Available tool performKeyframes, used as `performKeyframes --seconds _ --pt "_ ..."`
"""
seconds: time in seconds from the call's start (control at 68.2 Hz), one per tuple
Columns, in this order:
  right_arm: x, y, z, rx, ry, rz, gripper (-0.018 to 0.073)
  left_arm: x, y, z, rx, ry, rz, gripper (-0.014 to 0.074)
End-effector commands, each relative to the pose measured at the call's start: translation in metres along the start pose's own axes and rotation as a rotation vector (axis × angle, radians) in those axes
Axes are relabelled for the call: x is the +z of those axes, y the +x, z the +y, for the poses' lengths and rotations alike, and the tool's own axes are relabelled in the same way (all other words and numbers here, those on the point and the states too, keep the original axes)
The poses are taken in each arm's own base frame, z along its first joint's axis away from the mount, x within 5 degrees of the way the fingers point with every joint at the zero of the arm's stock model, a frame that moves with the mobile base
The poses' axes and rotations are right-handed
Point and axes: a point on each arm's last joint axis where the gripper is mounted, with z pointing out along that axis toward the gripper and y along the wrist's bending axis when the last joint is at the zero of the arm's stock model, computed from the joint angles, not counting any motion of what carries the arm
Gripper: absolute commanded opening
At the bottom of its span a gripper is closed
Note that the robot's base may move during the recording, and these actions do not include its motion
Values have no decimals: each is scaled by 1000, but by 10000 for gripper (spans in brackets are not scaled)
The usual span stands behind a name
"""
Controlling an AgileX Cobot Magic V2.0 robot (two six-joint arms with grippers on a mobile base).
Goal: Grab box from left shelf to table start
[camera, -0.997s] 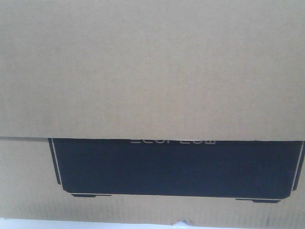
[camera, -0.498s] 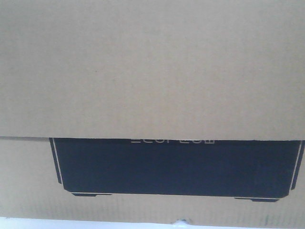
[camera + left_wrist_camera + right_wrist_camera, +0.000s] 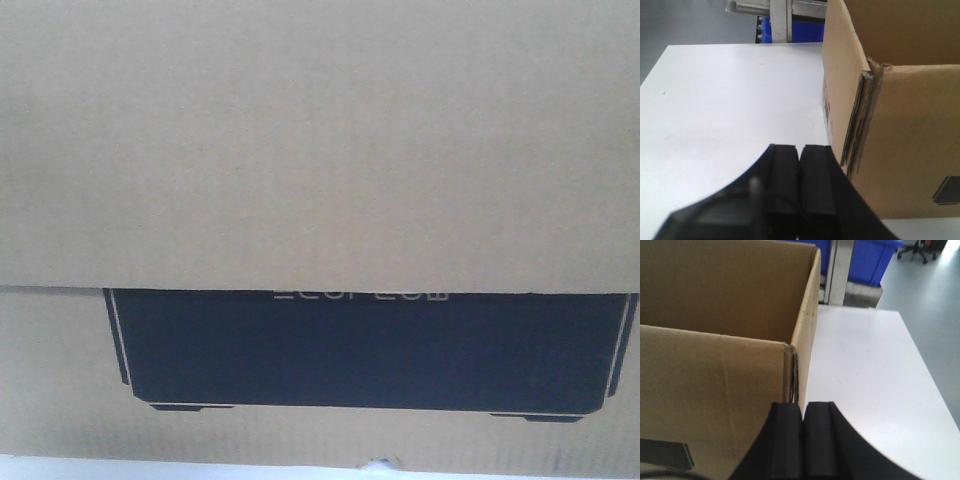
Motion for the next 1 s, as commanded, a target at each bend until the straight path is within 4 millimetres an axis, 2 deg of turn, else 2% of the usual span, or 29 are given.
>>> performKeyframes --seconds 0.0,0.278,0.982 --pt "0 -12 -2 -11 23 -134 58 -1 -11 -1 5 11 -143 -99" --pt "4 -13 -2 -10 28 -182 58 0 -10 -1 1 15 -142 -99" --pt "5 -12 -2 -10 27 -166 58 1 -10 -1 0 16 -141 -99"
